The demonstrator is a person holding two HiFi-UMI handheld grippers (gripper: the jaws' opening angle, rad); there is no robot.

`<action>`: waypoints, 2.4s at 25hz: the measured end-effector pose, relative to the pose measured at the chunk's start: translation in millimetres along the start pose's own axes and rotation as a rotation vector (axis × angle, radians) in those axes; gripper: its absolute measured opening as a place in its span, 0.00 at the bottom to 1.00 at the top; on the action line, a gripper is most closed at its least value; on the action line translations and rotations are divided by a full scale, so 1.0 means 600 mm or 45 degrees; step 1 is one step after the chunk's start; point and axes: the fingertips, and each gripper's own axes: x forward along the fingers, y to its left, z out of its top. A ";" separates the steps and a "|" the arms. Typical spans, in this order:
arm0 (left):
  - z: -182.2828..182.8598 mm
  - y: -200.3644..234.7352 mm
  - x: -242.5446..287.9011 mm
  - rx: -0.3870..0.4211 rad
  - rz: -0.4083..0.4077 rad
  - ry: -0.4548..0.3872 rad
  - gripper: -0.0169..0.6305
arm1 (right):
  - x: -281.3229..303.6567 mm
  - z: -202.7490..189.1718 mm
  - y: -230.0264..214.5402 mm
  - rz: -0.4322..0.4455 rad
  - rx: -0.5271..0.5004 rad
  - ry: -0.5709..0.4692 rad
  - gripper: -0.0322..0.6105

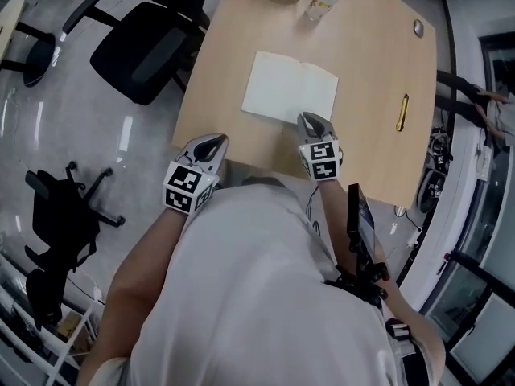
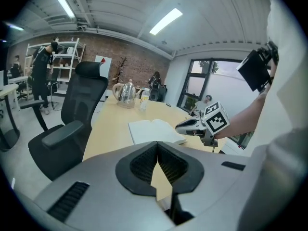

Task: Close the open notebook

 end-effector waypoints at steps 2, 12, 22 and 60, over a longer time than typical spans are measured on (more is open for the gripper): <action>-0.007 0.009 -0.017 -0.029 0.036 -0.015 0.04 | 0.025 0.016 0.055 0.130 -0.122 0.018 0.08; -0.086 0.066 -0.130 -0.233 0.315 -0.086 0.04 | 0.133 0.020 0.205 0.445 -0.449 0.176 0.09; -0.136 0.086 -0.192 -0.355 0.449 -0.126 0.04 | 0.181 0.017 0.230 0.442 -0.640 0.289 0.12; -0.135 0.098 -0.197 -0.327 0.414 -0.110 0.04 | 0.156 0.041 0.216 0.445 -0.621 0.320 0.07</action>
